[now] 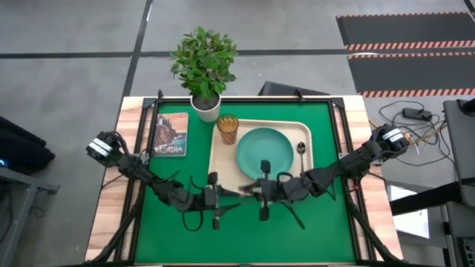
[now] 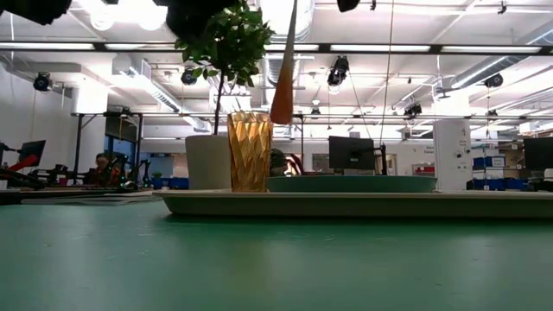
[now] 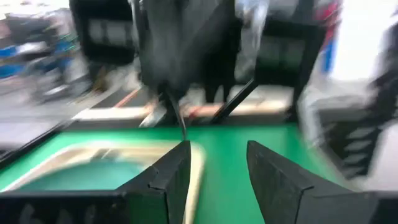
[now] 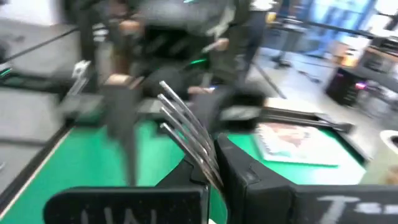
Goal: Pick and place plate/cup/fork/spoon on tray
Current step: Put the orange fork on the white serving tray beside the blue plate
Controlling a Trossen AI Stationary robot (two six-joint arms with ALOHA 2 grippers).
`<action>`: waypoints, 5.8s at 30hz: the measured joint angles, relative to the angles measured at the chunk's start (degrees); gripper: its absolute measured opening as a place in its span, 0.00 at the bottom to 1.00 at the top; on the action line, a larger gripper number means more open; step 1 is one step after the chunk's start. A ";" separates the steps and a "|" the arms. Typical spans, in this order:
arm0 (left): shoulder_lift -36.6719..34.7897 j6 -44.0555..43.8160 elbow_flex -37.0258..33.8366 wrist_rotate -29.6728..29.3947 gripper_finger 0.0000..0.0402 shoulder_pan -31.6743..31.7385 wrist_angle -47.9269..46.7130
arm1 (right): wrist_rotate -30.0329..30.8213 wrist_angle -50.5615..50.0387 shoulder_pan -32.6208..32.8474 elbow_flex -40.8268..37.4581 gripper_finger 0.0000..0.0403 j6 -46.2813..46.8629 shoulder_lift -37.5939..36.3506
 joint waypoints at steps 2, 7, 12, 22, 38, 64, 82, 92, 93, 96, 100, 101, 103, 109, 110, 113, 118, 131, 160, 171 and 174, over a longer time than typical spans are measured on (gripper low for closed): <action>0.06 -0.79 0.26 -5.63 0.35 -0.08 -3.30 | 2.53 0.66 -0.50 0.02 0.02 0.77 -0.08; 0.02 -1.40 0.41 -8.40 0.37 1.08 -3.97 | 7.41 2.33 -0.31 -0.02 0.02 0.27 1.54; 0.03 -1.25 0.67 -9.62 0.44 3.09 -3.96 | 8.83 7.76 -0.90 0.00 0.02 0.61 3.79; 3.88 -3.98 0.65 -10.72 0.40 4.37 -4.49 | 11.92 9.12 -2.42 -0.11 0.02 1.72 7.09; 3.78 -29.14 1.14 -7.48 0.01 3.71 -20.12 | 13.56 -12.37 -1.43 -0.11 0.02 5.73 0.32; 18.29 -94.25 31.56 8.07 0.00 -6.10 -61.40 | 25.23 -33.13 3.92 -7.05 0.02 12.14 -20.58; 24.47 -110.88 45.31 10.65 0.00 -5.68 -79.52 | 25.42 -35.89 3.78 -8.26 0.02 7.09 -25.79; 31.60 -112.56 56.67 12.72 0.00 -5.11 -87.62 | 27.34 -42.94 3.53 -8.42 0.02 9.83 -29.44; 31.95 -112.57 56.65 12.82 0.00 -4.99 -88.05 | 27.36 -42.95 3.53 -8.46 0.02 10.01 -29.57; 31.78 -113.36 56.70 13.41 0.00 -4.96 -93.05 | 27.34 -43.01 3.53 -8.65 0.02 10.09 -29.65; 31.73 -115.10 56.49 14.07 0.00 -5.21 -99.80 | 27.34 -43.00 3.53 -8.70 0.02 9.91 -29.59; 31.73 -115.17 56.45 13.93 0.00 -5.14 -99.52 | 27.34 -42.92 3.53 -8.70 0.02 9.93 -29.59; 31.73 -116.04 56.38 13.94 0.00 -4.93 -99.45 | 27.34 -42.95 3.53 -8.70 0.02 9.93 -29.63; 31.74 -117.82 55.66 18.34 0.00 -3.46 -99.36 | 27.16 -43.10 3.53 -8.70 0.02 9.93 -29.56; 31.76 -118.34 55.62 18.99 0.00 -3.46 -99.34 | 27.08 -43.08 3.53 -8.70 0.02 9.93 -29.57; 31.76 -118.38 55.62 19.19 0.00 -3.53 -98.89 | 26.75 -43.08 3.53 -8.70 0.02 9.93 -29.59; 31.75 -117.06 55.75 19.40 0.04 -3.43 -98.21 | 26.73 -43.08 3.53 -8.70 0.02 9.94 -29.59; 31.73 -116.76 53.85 19.22 0.45 -2.44 -96.81 | 26.71 -43.15 3.53 -8.72 0.02 9.96 -29.59; 29.96 -111.74 51.81 19.41 0.34 -0.16 -102.89 | 26.71 -43.13 3.51 -8.74 0.02 10.03 -29.60; 30.07 -110.23 52.91 15.88 0.21 0.52 -99.43 | 26.72 -43.13 3.52 -8.74 0.02 9.99 -29.59; 30.07 -109.50 54.18 15.86 0.21 0.52 -99.26 | 26.71 -43.13 3.51 -8.74 0.02 9.98 -29.59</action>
